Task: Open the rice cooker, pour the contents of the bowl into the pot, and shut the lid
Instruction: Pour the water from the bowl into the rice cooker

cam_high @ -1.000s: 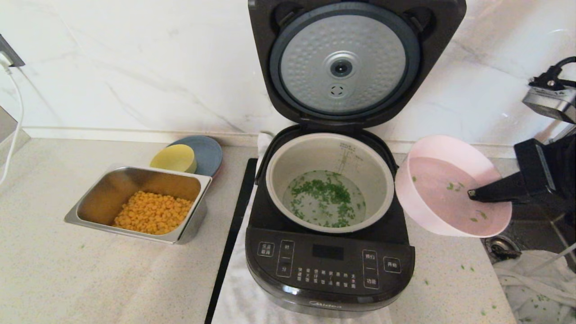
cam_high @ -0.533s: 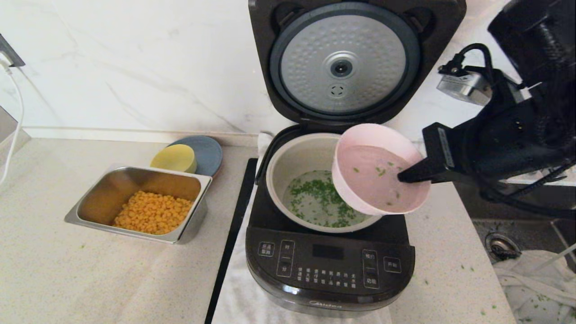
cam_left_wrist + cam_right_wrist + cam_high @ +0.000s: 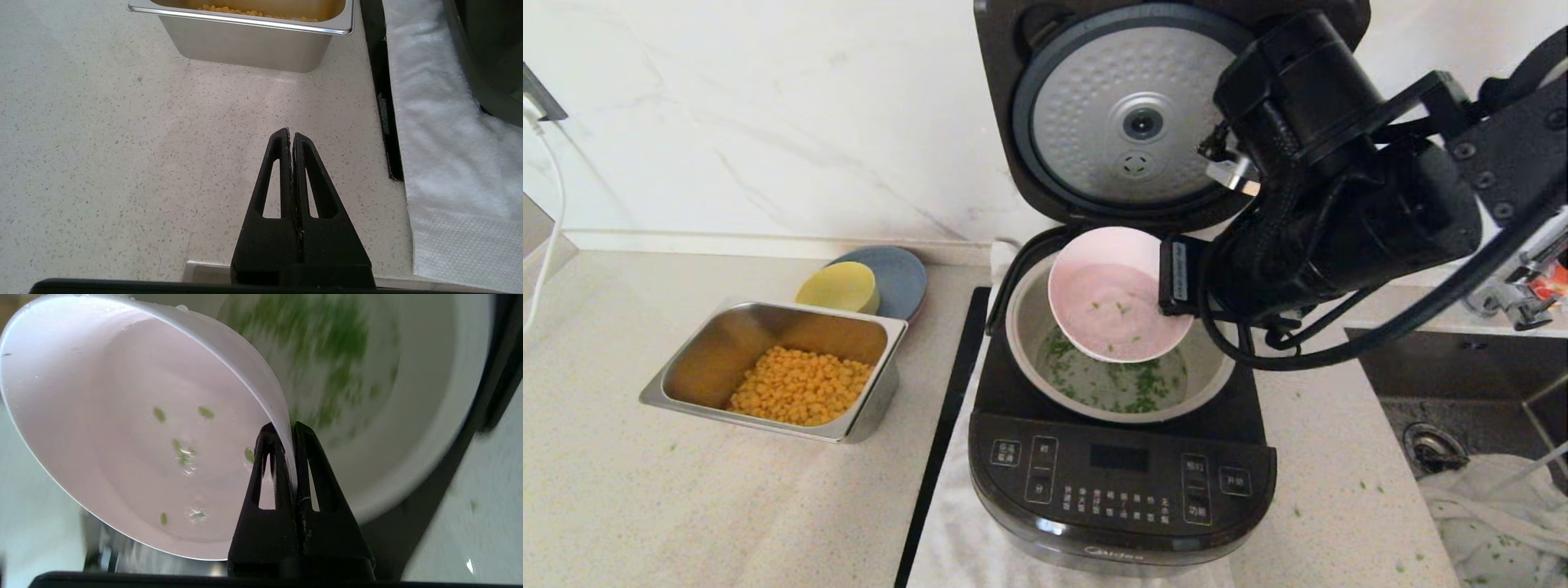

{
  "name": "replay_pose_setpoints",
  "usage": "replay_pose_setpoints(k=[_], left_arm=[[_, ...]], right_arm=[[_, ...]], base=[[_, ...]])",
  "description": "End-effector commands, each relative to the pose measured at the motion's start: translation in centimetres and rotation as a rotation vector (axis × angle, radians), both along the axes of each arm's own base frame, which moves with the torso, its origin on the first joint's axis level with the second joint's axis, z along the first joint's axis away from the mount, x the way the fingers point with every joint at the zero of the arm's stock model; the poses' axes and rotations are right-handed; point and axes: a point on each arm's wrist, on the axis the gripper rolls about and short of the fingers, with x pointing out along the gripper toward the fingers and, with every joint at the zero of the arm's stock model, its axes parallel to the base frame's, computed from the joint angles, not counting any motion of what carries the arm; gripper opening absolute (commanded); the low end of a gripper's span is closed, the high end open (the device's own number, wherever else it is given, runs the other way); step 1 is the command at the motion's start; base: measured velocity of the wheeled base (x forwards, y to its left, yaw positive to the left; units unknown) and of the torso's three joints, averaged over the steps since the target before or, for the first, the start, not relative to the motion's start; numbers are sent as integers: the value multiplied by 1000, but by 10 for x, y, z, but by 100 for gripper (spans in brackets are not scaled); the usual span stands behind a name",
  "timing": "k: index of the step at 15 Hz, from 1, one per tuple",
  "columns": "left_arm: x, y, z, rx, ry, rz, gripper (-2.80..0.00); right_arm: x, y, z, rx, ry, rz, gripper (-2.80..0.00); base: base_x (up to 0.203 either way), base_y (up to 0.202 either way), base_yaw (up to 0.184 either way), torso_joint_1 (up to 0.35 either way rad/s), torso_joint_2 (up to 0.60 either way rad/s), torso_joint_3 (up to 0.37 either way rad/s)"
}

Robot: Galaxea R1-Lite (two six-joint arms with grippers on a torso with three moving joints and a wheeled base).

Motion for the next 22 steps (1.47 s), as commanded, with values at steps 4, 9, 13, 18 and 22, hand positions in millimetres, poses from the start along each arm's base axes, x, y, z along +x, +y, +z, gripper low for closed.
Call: replay_pose_setpoints(k=[4, 9, 13, 18, 22], left_arm=[[0, 0, 0, 0, 1, 1, -280], [0, 0, 0, 0, 1, 1, -280], [0, 0, 0, 0, 1, 1, -280], [0, 0, 0, 0, 1, 1, -280], [0, 0, 0, 0, 1, 1, -280]], right_arm=[[13, 17, -10, -12, -68, -78, -280], [18, 24, -14, -79, -172, -218, -280], [18, 30, -16, -156, -249, -312, -280], [12, 53, -25, -246, -414, -334, -280], [11, 64, -49, -320, -558, -313, -280]], base=[[0, 0, 0, 0, 0, 0], [0, 0, 0, 0, 0, 0], [0, 0, 0, 0, 0, 0], [0, 0, 0, 0, 0, 0], [0, 0, 0, 0, 0, 0]])
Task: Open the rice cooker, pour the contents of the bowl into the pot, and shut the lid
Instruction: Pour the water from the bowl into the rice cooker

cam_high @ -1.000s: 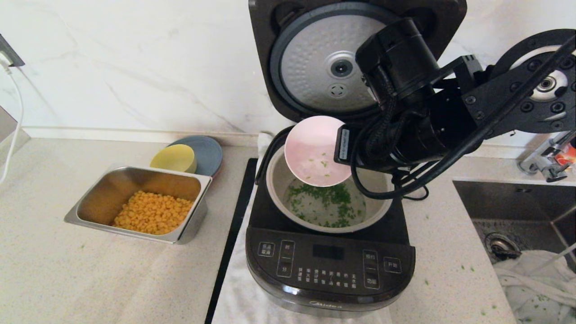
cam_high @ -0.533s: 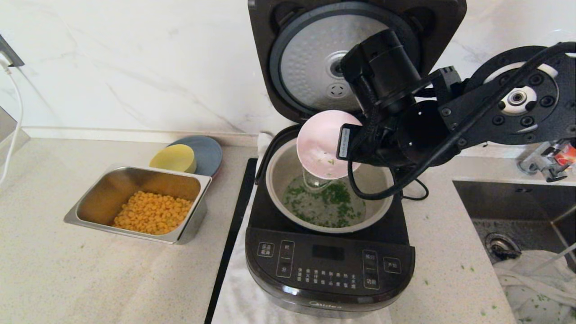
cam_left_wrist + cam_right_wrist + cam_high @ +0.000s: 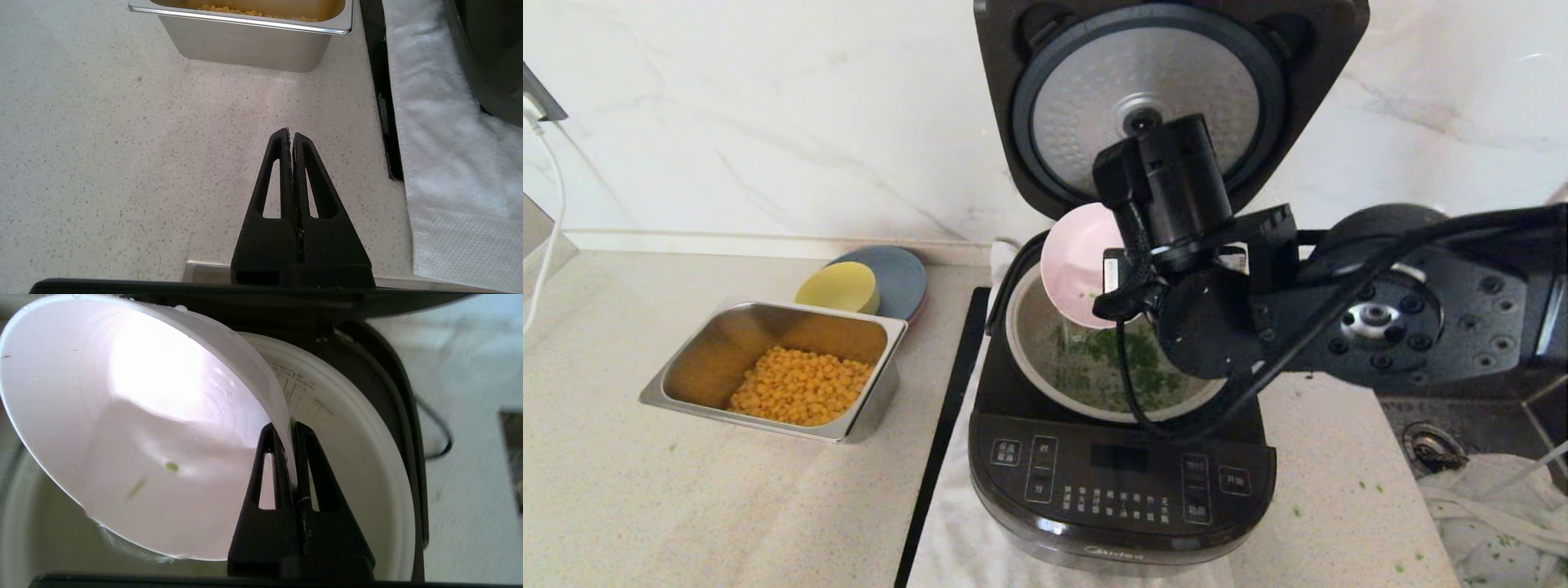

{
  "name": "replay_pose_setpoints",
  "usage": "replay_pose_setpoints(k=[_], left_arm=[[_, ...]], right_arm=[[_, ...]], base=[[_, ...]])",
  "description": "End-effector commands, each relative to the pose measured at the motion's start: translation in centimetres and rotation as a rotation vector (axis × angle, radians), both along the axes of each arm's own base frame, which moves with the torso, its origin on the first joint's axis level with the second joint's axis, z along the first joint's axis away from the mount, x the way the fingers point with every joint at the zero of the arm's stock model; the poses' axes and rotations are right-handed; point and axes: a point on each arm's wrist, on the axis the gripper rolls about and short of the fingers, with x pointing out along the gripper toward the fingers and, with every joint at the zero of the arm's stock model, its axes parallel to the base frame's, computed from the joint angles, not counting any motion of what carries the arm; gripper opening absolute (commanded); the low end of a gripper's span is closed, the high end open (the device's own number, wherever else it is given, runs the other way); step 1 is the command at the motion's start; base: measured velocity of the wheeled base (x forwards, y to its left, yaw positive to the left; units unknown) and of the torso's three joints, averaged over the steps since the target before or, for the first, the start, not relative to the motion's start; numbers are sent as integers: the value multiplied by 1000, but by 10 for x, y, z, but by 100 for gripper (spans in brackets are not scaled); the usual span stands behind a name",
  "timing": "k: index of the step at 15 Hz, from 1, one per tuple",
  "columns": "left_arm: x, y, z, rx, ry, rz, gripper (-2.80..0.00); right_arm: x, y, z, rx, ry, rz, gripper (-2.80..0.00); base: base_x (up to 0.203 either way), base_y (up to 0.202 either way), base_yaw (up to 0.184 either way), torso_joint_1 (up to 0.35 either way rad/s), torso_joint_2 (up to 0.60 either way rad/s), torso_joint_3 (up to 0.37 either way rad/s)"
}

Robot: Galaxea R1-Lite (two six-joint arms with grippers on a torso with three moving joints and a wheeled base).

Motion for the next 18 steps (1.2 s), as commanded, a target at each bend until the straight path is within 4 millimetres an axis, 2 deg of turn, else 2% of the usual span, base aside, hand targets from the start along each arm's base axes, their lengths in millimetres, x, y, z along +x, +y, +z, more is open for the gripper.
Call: replay_pose_setpoints(k=[1, 8, 10, 11, 15, 18], left_arm=[[0, 0, 0, 0, 1, 0, -280], [0, 0, 0, 0, 0, 0, -280], [0, 0, 0, 0, 0, 0, -280], [0, 0, 0, 0, 2, 0, -280], [0, 0, 0, 0, 2, 0, -280], [0, 0, 0, 0, 0, 0, -280]], right_arm=[[-1, 2, -13, -24, -93, 16, -280], [-15, -10, -27, -94, -520, -23, -280], [-25, -11, -47, -182, -541, 5, -280], [-34, -10, -47, -197, -540, 35, -280], [-46, -11, -25, -149, -587, 38, -280], [-62, -7, -13, -115, -609, 70, -280]], base=[[0, 0, 0, 0, 0, 0], [0, 0, 0, 0, 0, 0], [0, 0, 0, 0, 0, 0], [0, 0, 0, 0, 0, 0], [0, 0, 0, 0, 0, 0], [0, 0, 0, 0, 0, 0]])
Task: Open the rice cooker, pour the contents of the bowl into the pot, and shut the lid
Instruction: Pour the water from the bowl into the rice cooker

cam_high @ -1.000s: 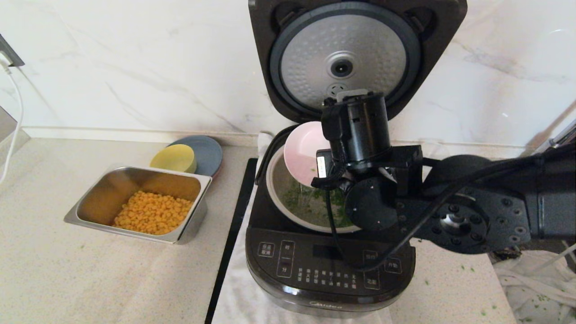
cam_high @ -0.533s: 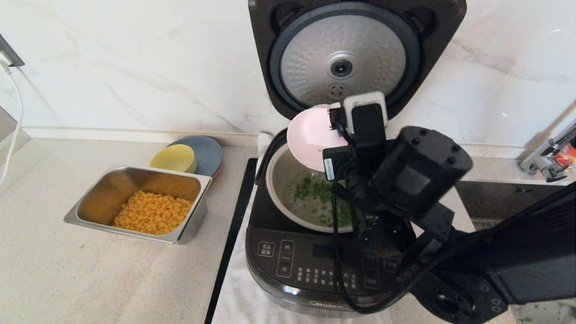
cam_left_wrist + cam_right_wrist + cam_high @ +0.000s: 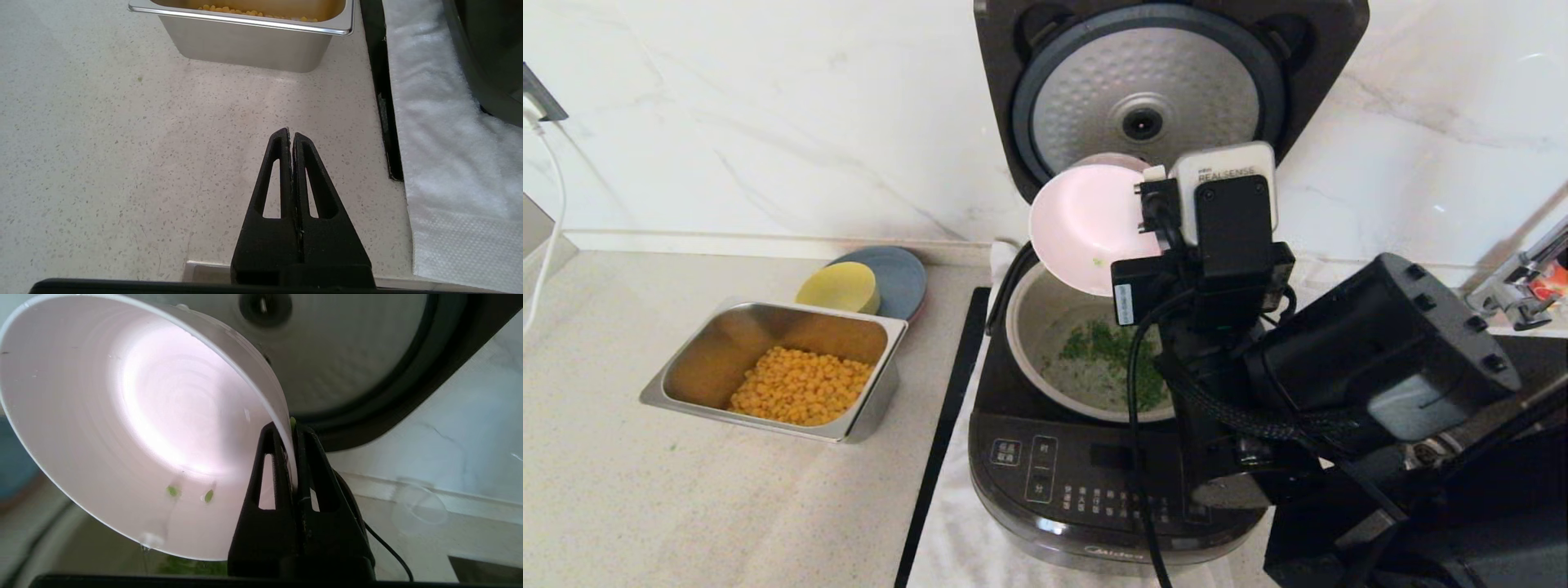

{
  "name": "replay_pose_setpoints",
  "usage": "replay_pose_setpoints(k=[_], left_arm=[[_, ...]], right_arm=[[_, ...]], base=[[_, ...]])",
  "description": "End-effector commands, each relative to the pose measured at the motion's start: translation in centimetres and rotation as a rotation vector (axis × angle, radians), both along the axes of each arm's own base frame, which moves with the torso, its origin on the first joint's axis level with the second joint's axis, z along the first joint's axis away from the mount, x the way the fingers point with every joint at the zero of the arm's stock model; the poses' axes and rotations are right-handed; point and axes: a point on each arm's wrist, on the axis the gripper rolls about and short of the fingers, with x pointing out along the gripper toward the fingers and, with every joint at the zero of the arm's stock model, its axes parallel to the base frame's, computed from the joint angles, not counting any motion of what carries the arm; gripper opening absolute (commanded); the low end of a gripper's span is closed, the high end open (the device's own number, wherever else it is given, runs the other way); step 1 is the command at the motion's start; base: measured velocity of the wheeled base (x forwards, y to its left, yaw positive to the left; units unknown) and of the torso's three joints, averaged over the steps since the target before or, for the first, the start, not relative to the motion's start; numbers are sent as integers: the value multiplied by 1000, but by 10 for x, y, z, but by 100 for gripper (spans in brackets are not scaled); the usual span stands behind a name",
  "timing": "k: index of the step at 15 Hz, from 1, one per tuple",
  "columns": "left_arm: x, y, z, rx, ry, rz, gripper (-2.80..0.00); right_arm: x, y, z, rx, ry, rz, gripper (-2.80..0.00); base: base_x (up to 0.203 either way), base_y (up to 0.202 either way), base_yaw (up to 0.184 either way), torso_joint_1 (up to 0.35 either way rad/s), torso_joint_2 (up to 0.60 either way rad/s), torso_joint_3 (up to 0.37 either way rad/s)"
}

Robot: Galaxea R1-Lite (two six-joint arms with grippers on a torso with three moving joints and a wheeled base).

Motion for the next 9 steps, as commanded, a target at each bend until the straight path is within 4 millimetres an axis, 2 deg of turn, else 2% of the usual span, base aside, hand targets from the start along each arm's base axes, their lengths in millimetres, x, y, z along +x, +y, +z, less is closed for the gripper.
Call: replay_pose_setpoints(k=[1, 9], left_arm=[[0, 0, 0, 1, 0, 0, -280], [0, 0, 0, 1, 0, 0, -280]], right_arm=[[-8, -1, 8, 25, -14, 12, -280], [-4, 6, -13, -22, 30, 4, -280]], base=[[0, 0, 0, 0, 0, 0], [0, 0, 0, 0, 0, 0]])
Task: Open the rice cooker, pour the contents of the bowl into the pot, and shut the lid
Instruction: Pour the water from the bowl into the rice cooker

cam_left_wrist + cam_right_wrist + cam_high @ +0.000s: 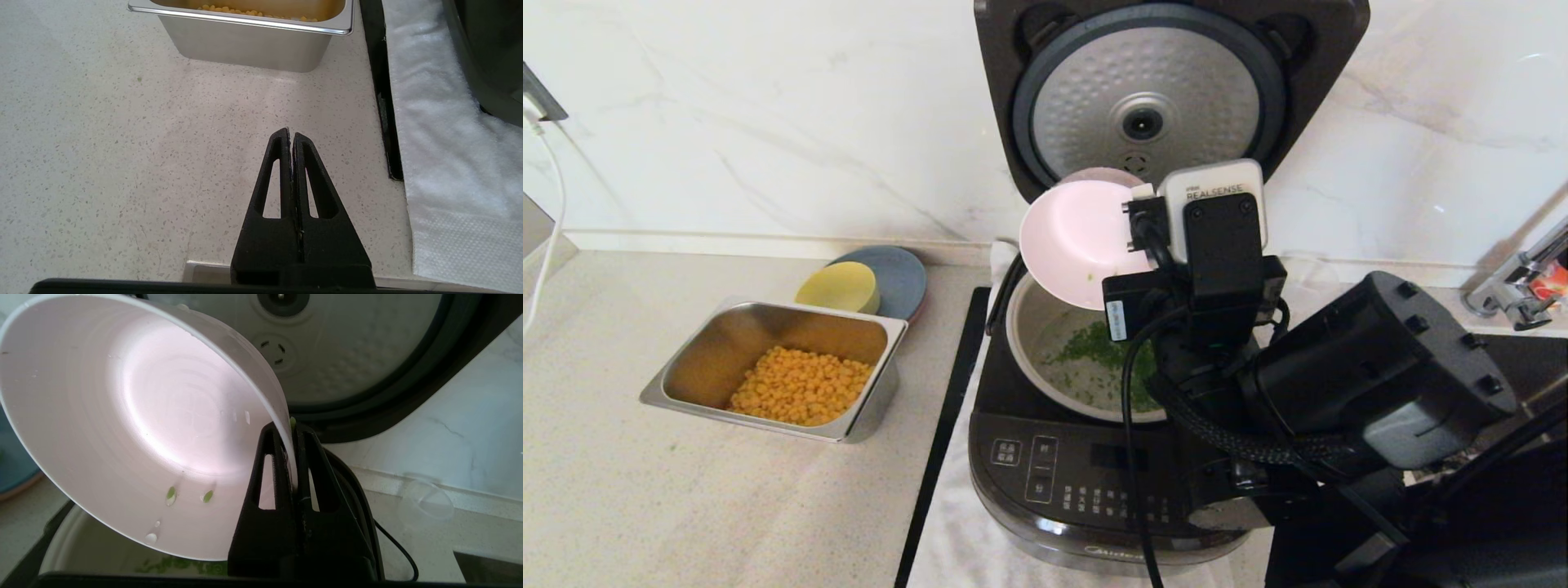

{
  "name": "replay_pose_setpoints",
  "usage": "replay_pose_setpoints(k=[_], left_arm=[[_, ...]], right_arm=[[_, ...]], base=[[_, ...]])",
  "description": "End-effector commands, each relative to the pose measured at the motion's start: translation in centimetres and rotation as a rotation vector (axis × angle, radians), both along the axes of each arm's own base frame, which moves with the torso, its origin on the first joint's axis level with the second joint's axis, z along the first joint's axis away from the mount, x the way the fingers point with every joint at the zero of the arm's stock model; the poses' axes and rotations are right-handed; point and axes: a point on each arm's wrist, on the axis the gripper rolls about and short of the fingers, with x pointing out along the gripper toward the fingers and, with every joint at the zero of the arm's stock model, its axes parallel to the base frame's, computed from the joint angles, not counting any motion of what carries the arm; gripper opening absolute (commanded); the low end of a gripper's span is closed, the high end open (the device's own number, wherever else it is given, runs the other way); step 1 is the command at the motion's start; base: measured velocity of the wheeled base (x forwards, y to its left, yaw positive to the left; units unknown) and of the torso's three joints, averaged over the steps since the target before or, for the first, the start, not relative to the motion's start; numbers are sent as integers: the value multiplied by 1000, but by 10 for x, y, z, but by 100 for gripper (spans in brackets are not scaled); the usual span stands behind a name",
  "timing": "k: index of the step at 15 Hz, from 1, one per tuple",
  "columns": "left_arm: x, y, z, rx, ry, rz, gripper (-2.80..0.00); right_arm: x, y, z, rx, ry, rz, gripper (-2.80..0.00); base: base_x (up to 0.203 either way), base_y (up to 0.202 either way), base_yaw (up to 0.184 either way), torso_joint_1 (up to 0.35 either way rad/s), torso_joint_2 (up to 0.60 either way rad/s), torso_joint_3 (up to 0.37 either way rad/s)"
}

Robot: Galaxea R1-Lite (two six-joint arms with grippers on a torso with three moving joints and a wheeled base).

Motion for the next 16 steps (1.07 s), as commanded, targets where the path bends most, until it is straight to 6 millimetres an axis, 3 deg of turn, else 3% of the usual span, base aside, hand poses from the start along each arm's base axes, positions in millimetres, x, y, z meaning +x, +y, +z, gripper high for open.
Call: replay_pose_setpoints(k=[1, 4, 10, 16], left_arm=[[0, 0, 0, 0, 2, 0, -280], [0, 0, 0, 0, 1, 0, -280], [0, 0, 0, 0, 2, 0, -280], [0, 0, 0, 0, 1, 0, -280]], right_arm=[[0, 1, -3, 0, 8, -14, -280], [-2, -6, 7, -13, 49, -51, -280], [-17, -34, 51, -79, 240, -12, -280], [-44, -92, 87, 33, 617, 87, -280]], base=[[0, 0, 0, 0, 0, 0], [0, 0, 0, 0, 0, 0], [0, 0, 0, 0, 0, 0], [0, 0, 0, 0, 0, 0]])
